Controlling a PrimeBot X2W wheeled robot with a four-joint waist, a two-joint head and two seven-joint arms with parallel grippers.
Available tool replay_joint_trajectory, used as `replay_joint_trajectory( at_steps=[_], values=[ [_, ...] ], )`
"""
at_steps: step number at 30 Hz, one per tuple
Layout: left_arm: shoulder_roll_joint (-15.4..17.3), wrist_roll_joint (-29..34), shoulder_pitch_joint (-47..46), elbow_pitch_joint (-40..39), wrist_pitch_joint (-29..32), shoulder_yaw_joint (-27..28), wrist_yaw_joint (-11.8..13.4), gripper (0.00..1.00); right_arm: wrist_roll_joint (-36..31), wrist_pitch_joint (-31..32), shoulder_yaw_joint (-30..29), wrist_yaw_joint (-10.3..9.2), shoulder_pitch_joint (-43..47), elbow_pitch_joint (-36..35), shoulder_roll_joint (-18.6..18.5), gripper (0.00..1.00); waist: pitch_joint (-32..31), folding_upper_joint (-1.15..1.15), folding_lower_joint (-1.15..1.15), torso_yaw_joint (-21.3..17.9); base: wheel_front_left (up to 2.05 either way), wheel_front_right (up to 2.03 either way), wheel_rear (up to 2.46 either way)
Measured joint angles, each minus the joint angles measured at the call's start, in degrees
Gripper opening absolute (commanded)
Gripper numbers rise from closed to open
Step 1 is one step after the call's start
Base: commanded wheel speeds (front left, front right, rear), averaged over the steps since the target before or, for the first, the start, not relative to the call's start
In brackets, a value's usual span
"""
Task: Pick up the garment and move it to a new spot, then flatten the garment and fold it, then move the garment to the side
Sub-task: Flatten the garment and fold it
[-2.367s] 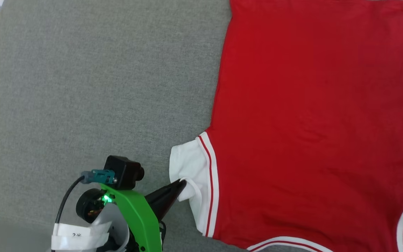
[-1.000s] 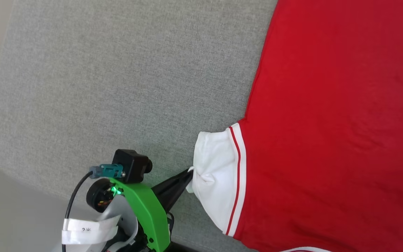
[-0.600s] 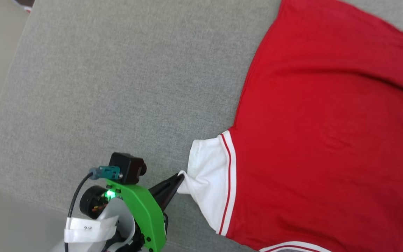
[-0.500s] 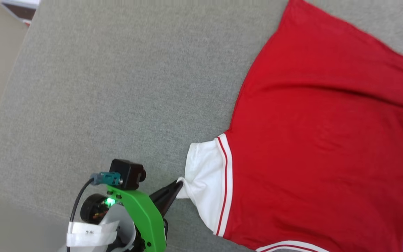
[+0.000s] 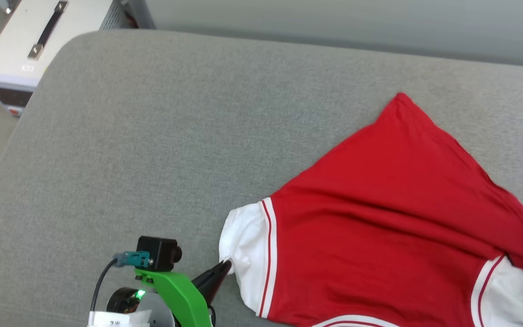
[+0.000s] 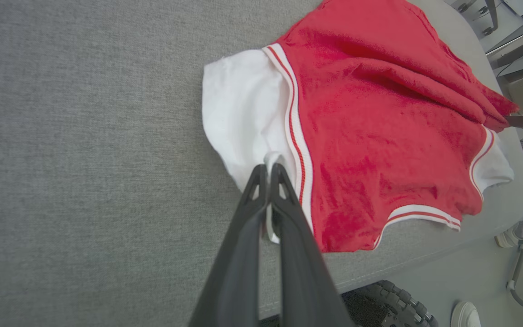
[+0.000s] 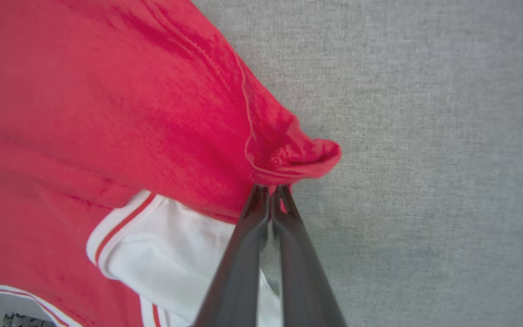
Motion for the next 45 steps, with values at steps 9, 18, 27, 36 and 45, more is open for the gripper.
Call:
replay_joint_trajectory(
  at_steps=[9,18,27,36,45],
  values=[
    [-0.05,-0.63,1.27,0.41,-1.52,1.3,0.71,0.0,0.93,-0.54,-4.7,0.0,11.47,-4.78,4.43,0.0,-4.25,0.0,0.0,-3.47,0.0,0.0,0.0],
    [-0.13,-0.63,1.41,0.4,-1.69,1.16,0.78,0.0,0.96,-0.91,-3.93,0.0,13.42,-3.86,6.27,0.45,-4.69,0.0,0.0,-4.48,0.0,0.0,0.0],
    [0.32,-0.37,1.0,-2.12,-0.89,0.99,1.2,0.0,3.67,2.77,-1.59,0.0,8.93,-10.25,2.75,1.0,-3.08,0.0,0.0,-3.34,0.0,0.0,0.0],
    [0.31,1.93,-1.42,-5.92,-0.69,-0.25,1.29,0.0,3.35,12.51,3.89,0.0,-9.64,-14.54,2.78,1.0,1.74,0.0,0.0,0.51,0.0,0.0,0.0],
    [-1.59,3.5,-4.92,-6.6,-1.19,-1.33,0.38,0.0,-2.65,17.25,8.11,0.0,-22.21,-5.23,0.6,1.0,6.47,0.0,0.0,5.11,0.0,0.0,0.0]
  ],
)
